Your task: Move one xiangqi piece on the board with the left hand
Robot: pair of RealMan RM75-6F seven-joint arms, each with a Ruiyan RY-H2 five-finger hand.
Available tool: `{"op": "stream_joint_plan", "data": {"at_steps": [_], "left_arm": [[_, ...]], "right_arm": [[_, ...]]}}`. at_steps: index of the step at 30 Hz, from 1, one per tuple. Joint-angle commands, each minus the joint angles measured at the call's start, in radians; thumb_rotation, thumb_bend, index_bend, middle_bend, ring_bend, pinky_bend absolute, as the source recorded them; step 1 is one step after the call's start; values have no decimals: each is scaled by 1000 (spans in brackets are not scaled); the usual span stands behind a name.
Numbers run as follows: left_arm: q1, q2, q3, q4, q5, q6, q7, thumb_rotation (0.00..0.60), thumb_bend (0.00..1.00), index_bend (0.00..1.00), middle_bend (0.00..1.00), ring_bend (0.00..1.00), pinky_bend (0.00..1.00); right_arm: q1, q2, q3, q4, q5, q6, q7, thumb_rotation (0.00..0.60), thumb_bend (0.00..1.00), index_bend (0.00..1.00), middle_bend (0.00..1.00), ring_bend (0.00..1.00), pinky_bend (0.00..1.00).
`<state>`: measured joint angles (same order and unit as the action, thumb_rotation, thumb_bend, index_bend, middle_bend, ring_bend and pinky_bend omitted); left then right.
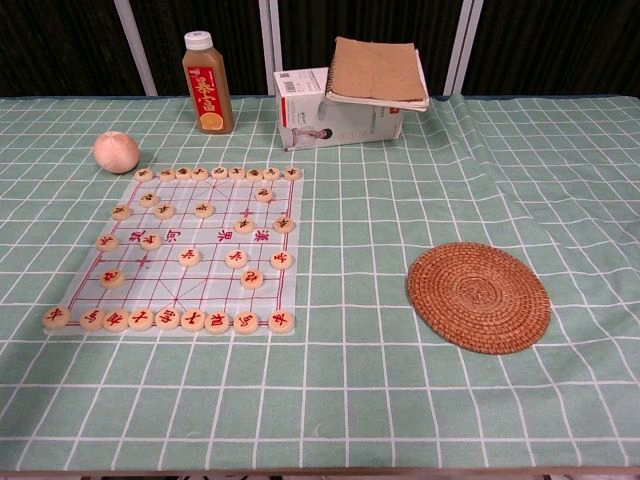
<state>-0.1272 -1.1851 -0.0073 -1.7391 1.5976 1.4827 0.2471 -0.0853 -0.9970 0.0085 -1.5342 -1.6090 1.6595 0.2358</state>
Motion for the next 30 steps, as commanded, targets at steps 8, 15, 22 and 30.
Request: {"op": "stream_joint_plan", "data": {"at_steps": [8, 15, 22, 30], "left_arm": [[0, 1, 0, 0, -1, -2, 1, 600, 1, 0, 0, 0, 0], [-3, -2, -2, -1, -10, -11, 4, 600, 1, 0, 0, 0, 0], [-12, -1, -8, -10, -14, -20, 44, 600, 5, 0, 41, 28, 101], [-65, -22, -47, -35, -32, -77, 149, 600, 79, 142, 738, 682, 731]], "right_arm": [[0, -1, 0, 0, 0, 1, 1, 600, 353, 0, 0, 0, 0], [2, -2, 3, 0, 4, -2, 2, 600, 353, 0, 0, 0, 0], [0, -1, 5, -1, 10, -2, 9, 600, 353, 0, 0, 0, 0], [2, 3, 3, -3, 13, -10, 26, 600, 353, 0, 0, 0, 0]]}}
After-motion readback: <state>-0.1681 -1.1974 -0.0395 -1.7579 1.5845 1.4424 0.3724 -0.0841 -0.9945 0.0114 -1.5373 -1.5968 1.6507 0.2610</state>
